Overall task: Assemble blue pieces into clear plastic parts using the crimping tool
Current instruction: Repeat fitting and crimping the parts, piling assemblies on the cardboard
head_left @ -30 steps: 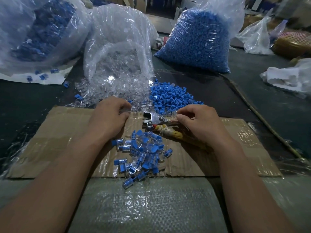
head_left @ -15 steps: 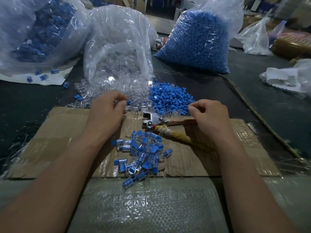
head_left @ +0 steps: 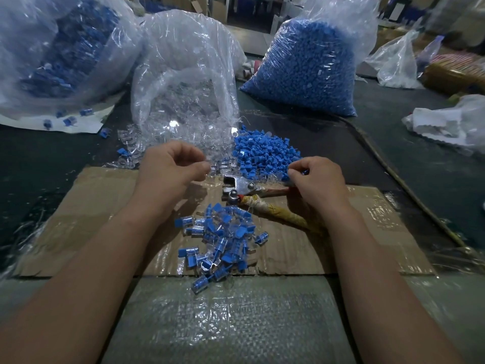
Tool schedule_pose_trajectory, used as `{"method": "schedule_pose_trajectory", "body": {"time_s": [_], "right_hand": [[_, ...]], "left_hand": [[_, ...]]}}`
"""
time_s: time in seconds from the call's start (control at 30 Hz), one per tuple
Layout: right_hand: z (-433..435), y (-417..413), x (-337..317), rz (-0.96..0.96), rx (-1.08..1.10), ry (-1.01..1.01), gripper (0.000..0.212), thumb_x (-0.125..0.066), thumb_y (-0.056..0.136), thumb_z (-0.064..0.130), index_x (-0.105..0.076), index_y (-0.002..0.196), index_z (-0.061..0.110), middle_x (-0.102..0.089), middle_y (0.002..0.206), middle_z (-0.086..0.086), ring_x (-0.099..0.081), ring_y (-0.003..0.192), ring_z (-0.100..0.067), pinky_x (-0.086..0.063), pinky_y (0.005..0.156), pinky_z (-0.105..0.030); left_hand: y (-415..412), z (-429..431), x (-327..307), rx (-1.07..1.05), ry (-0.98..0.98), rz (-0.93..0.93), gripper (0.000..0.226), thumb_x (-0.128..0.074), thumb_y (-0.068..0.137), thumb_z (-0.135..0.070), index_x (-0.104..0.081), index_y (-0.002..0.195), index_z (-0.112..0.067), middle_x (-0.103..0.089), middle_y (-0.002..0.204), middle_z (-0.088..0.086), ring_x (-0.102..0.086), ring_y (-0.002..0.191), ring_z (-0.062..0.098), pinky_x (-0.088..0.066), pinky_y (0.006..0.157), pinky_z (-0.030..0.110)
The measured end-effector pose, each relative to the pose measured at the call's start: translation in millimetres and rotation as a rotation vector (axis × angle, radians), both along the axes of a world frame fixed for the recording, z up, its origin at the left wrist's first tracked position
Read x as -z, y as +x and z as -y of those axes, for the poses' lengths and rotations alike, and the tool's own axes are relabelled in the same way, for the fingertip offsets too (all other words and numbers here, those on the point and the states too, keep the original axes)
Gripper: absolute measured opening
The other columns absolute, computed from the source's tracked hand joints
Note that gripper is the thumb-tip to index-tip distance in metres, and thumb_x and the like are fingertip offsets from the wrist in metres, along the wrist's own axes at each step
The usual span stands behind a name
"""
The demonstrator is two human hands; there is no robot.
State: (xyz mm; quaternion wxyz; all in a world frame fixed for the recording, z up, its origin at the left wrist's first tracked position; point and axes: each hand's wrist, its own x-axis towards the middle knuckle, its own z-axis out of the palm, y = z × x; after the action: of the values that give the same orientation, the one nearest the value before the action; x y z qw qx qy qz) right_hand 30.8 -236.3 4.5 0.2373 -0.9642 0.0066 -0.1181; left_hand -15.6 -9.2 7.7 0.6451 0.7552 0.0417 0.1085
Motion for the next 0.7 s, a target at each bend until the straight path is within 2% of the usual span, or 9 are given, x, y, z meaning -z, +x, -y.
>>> {"method": "schedule_pose_trajectory", "body": {"time_s": [0.1, 0.27, 0.37, 0.47, 0.53, 0.63, 0.7], "right_hand": [[-1.3, 4.9, 2.4, -0.033, -0.015, -0.087, 0.023, -0.055, 0.09, 0.025, -0.068, 0.108, 0.02, -0.065, 0.111, -0.001, -0.052, 0.106, -0.019, -0.042, 0.086, -0.033], [-5.3, 8.4, 4.1, -0.124, -0.016, -0.193, 0.026, -0.053, 0.091, 0.026, -0.065, 0.113, 0.022, -0.063, 0.114, -0.001, -0.045, 0.11, -0.022, -0.041, 0.088, -0.037], [-5.5, 10.6, 2.2, -0.192, -0.014, -0.134, 0.02, -0.055, 0.089, 0.025, -0.067, 0.105, 0.022, -0.064, 0.109, 0.002, -0.053, 0.102, -0.018, -0.045, 0.089, -0.038], [-4.3, 9.8, 0.8, -0.208, -0.014, -0.072, 0.007, -0.059, 0.087, 0.025, -0.061, 0.094, 0.024, -0.061, 0.101, 0.004, -0.054, 0.096, -0.016, -0.045, 0.088, -0.039], [-4.3, 8.7, 0.7, -0.194, -0.024, -0.045, 0.006, -0.062, 0.086, 0.023, -0.057, 0.089, 0.026, -0.058, 0.096, 0.006, -0.053, 0.094, -0.016, -0.045, 0.089, -0.039], [-5.5, 7.2, 1.7, -0.165, -0.034, 0.008, 0.011, -0.063, 0.085, 0.021, -0.056, 0.092, 0.024, -0.054, 0.09, 0.008, -0.055, 0.095, -0.017, -0.045, 0.09, -0.04], [-6.7, 5.8, 2.8, -0.145, -0.042, 0.025, 0.019, -0.061, 0.087, 0.022, -0.058, 0.106, 0.022, -0.055, 0.093, 0.007, -0.055, 0.097, -0.017, -0.043, 0.092, -0.04]], "left_hand": [[-0.9, 2.3, -1.3, 0.023, -0.003, 0.014, 0.013, -0.067, 0.077, -0.004, -0.062, 0.073, -0.016, -0.066, 0.075, 0.007, -0.065, 0.058, 0.004, -0.052, 0.05, 0.017], [-0.6, 4.0, -0.9, 0.056, 0.017, 0.027, 0.016, -0.066, 0.078, -0.004, -0.063, 0.072, -0.019, -0.066, 0.061, -0.003, -0.061, 0.053, 0.002, -0.052, 0.048, 0.016], [0.4, 4.5, 0.0, 0.071, 0.009, 0.026, 0.015, -0.067, 0.078, -0.004, -0.064, 0.072, -0.018, -0.067, 0.058, -0.006, -0.061, 0.052, 0.002, -0.052, 0.049, 0.016], [0.9, 4.2, 1.1, 0.085, 0.005, 0.028, 0.014, -0.067, 0.077, -0.004, -0.064, 0.072, -0.017, -0.067, 0.059, -0.005, -0.063, 0.054, 0.005, -0.051, 0.05, 0.015], [1.3, 3.6, 2.2, 0.094, 0.011, 0.025, 0.014, -0.067, 0.077, -0.004, -0.064, 0.073, -0.017, -0.068, 0.061, -0.004, -0.064, 0.056, 0.008, -0.052, 0.051, 0.016], [1.3, 2.9, 2.8, 0.105, 0.003, 0.029, 0.014, -0.066, 0.077, -0.003, -0.064, 0.073, -0.016, -0.068, 0.061, -0.004, -0.065, 0.057, 0.008, -0.052, 0.052, 0.015], [1.0, 2.6, 2.2, 0.113, -0.008, 0.026, 0.013, -0.065, 0.078, -0.003, -0.063, 0.073, -0.015, -0.068, 0.061, -0.004, -0.065, 0.058, 0.007, -0.052, 0.052, 0.015]]}}
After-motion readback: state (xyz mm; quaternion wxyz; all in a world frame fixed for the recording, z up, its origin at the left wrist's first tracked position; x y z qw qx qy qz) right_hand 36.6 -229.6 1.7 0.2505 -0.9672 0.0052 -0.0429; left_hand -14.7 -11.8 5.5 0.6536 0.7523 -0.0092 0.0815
